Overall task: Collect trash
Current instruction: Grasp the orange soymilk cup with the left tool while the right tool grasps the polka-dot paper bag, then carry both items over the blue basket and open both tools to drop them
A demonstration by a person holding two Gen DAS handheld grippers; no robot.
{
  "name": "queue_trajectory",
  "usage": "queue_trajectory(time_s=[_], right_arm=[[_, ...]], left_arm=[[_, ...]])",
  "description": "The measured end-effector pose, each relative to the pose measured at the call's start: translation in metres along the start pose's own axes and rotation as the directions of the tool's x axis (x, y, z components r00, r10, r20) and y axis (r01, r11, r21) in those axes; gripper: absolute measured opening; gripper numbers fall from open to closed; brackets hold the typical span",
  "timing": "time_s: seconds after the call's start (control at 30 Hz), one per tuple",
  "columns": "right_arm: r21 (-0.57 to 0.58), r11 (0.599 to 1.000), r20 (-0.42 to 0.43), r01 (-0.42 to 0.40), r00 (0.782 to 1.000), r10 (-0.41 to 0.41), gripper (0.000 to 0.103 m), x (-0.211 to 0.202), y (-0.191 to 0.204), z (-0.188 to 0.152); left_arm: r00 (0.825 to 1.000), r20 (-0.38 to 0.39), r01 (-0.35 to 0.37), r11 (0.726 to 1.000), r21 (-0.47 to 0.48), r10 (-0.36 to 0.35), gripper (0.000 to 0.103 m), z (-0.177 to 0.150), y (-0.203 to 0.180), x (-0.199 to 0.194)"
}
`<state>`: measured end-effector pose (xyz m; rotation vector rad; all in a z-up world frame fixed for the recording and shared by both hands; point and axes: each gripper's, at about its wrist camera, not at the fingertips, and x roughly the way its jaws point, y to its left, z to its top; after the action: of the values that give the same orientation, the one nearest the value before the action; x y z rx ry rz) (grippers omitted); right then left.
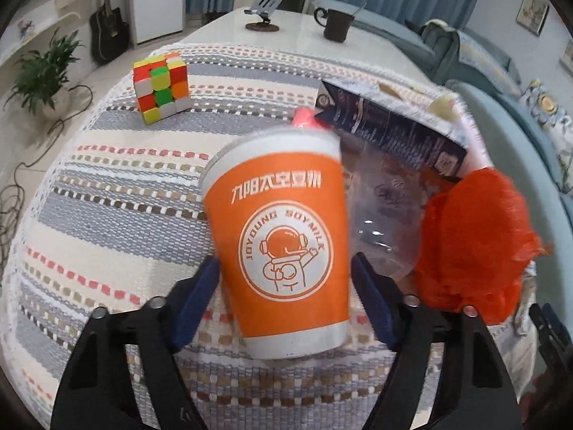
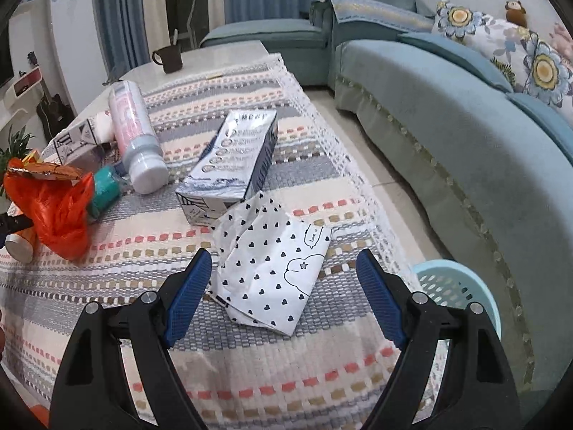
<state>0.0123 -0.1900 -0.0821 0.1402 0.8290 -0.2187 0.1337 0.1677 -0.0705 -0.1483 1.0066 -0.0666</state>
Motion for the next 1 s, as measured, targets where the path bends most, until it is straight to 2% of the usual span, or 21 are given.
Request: queue_trajectory(time_s=[0.17, 0.37, 0.47, 0.5, 0.6, 0.73, 0.83, 0.9, 1.0], right_arm=[[0.026, 0.999, -0.033, -0.031, 0.999, 0.032, 0.079, 0.007, -0.002, 0.003], [0.058, 0.998, -0.094, -0.024, 0.995, 0.029, 0.078, 0.022, -0.007, 0.006], [0.041, 0.999, -0.1, 0.0, 0.995, 0.004, 0.058, 0.024, -0.006, 0.005], [0.035, 0.999, -0.098, -0.012, 0.995, 0.016, 0.035, 0.022, -0.005, 0.004], [0.053, 0.998, -0.098, -0.044, 0.994, 0.049, 0.02, 0.016, -0.01, 0.002], [0.071, 0.996, -0.043, -0.047, 0.998, 0.05, 0.014, -0.005, -0.021, 0.001], [0.1, 0.994, 0.016, -0.049, 0.999, 0.048, 0.013, -0.029, -0.039, 0.003], [0.128, 0.991, 0.06, -0.034, 0.998, 0.027, 0.013, -0.049, -0.057, 0.005], [0.17, 0.985, 0.097, -0.013, 0.995, -0.004, 0.013, -0.068, -0.088, 0.005]], left_arm=[[0.998, 0.054, -0.023, 1.0, -0.003, 0.024, 0.065, -0.003, -0.002, -0.005], [0.985, 0.165, -0.056, 0.998, 0.031, 0.05, 0.065, -0.012, -0.013, -0.041], [0.974, 0.224, -0.059, 0.996, 0.062, 0.044, 0.065, -0.016, -0.027, -0.067], [0.97, 0.242, -0.05, 0.996, 0.077, 0.03, 0.065, -0.016, -0.035, -0.076], [0.961, 0.275, -0.021, 0.992, 0.124, -0.014, 0.065, -0.02, -0.059, -0.095], [0.948, 0.299, 0.044, 0.977, 0.208, -0.106, 0.065, -0.027, -0.101, -0.116], [0.935, 0.294, 0.112, 0.951, 0.287, -0.199, 0.065, -0.033, -0.141, -0.128], [0.926, 0.266, 0.164, 0.919, 0.358, -0.269, 0.065, -0.039, -0.176, -0.133], [0.91, 0.242, 0.208, 0.875, 0.437, -0.337, 0.065, -0.051, -0.223, -0.136]])
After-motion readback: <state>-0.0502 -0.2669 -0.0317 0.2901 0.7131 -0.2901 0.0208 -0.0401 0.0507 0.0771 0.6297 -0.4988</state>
